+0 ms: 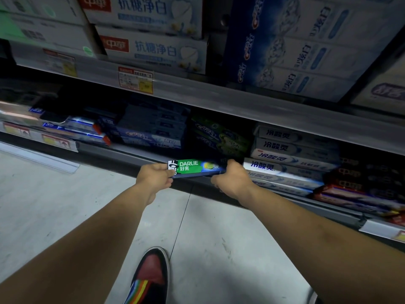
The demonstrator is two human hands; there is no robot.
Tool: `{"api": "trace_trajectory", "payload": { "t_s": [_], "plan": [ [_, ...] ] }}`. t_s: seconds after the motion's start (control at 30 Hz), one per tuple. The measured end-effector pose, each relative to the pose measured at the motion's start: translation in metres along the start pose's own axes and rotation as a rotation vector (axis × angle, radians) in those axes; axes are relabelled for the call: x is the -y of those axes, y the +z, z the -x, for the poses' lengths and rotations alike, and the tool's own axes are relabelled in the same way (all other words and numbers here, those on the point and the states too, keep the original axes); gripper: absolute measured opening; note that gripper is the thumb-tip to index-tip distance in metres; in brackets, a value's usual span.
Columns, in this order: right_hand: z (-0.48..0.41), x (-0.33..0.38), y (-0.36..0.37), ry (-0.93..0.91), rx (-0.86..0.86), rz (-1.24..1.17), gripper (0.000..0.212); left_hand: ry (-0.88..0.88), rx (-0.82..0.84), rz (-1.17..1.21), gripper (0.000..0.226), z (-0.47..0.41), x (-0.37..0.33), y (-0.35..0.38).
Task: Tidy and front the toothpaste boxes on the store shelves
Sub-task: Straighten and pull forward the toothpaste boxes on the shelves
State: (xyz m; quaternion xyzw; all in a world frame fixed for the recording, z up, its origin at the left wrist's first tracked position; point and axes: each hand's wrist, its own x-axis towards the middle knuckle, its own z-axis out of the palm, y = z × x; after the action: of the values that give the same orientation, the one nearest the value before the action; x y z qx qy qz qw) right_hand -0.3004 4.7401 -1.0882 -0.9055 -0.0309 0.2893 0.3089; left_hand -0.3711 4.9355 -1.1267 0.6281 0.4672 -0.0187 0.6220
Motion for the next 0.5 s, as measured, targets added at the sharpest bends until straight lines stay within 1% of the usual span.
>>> {"api": "trace_trajectory", "payload": {
  "t_s": [0.1, 0.23, 0.27, 0.37, 0.5],
  "plan": [
    [-0.004, -0.006, 0.007, -0.07, -0.003, -0.069, 0.048, 0.003, -0.043, -0.027, 0.031, 0.002, -0.004, -0.009],
    [0.018, 0.003, 0.006, -0.15, -0.008, -0.143, 0.062, 0.071, -0.099, -0.041, 0.031, 0.01, -0.008, -0.028],
    [0.024, 0.005, 0.004, -0.158, -0.013, -0.166, 0.058, 0.086, -0.106, -0.036, 0.031, 0.014, -0.009, -0.033],
    [0.045, 0.011, -0.006, -0.18, -0.058, -0.209, 0.035, 0.125, -0.091, 0.001, 0.029, 0.031, -0.014, -0.044],
    [0.084, 0.013, -0.034, -0.208, -0.084, -0.315, 0.02, 0.208, -0.028, -0.018, 0.021, 0.066, -0.027, -0.053]
  ]
}}
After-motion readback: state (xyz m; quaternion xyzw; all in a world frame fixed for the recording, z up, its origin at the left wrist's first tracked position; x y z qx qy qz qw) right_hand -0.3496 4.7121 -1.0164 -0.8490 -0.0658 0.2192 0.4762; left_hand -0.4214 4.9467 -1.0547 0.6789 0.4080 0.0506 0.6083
